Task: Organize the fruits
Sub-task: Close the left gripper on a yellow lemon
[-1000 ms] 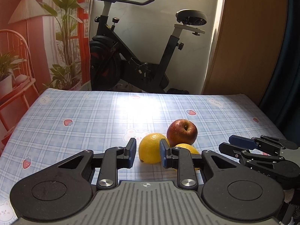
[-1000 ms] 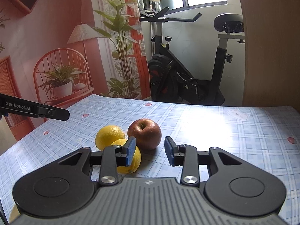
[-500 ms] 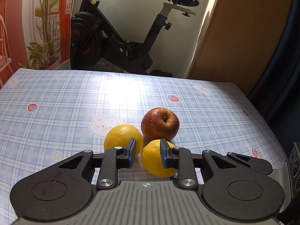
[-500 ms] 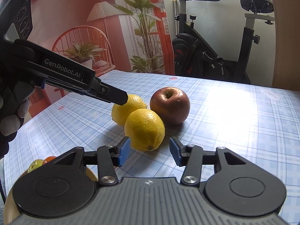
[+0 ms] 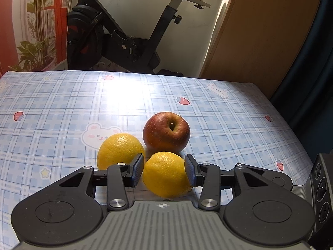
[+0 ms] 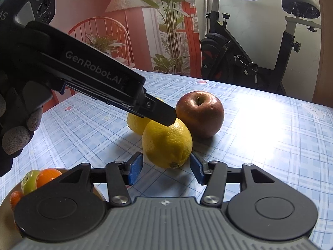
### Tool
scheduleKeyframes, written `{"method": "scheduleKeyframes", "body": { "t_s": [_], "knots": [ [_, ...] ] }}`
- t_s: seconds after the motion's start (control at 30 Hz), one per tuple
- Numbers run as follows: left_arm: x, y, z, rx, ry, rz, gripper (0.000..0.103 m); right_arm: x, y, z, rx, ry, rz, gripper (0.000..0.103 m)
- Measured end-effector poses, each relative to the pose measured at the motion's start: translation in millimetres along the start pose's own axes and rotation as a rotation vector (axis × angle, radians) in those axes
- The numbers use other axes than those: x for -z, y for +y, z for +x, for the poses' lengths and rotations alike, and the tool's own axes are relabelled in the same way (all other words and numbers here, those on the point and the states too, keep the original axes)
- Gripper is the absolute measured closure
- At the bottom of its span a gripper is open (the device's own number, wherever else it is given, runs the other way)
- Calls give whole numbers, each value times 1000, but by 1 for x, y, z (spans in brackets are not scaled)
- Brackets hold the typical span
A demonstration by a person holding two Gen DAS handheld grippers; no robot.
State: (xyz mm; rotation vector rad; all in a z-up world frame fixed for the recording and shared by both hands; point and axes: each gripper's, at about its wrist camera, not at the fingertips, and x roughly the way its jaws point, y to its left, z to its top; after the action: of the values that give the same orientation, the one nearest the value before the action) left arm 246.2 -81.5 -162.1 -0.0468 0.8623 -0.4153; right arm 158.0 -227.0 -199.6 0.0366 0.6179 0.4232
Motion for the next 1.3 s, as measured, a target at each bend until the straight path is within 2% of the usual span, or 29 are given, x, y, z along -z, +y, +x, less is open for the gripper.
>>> {"method": "scheduleKeyframes", "body": {
  "t_s": [0.47, 0.57, 0.97, 1.07, 1.3],
  "knots": [
    [1, -1, 8, 16, 12, 8, 57, -2, -4, 8, -5, 32, 31, 48],
    [3, -2, 7, 17, 17, 19, 58, -1, -1, 6, 4, 29, 31, 51],
    [16, -12, 0, 64, 44, 48, 58, 11, 3, -19, -3, 46, 74, 52],
    [19, -18, 1, 82, 37, 89, 57, 15, 3, -25, 12, 43, 84, 53],
    [17, -12, 5, 89, 53, 36, 54, 18, 1, -27, 6, 28, 96, 54]
  ]
}}
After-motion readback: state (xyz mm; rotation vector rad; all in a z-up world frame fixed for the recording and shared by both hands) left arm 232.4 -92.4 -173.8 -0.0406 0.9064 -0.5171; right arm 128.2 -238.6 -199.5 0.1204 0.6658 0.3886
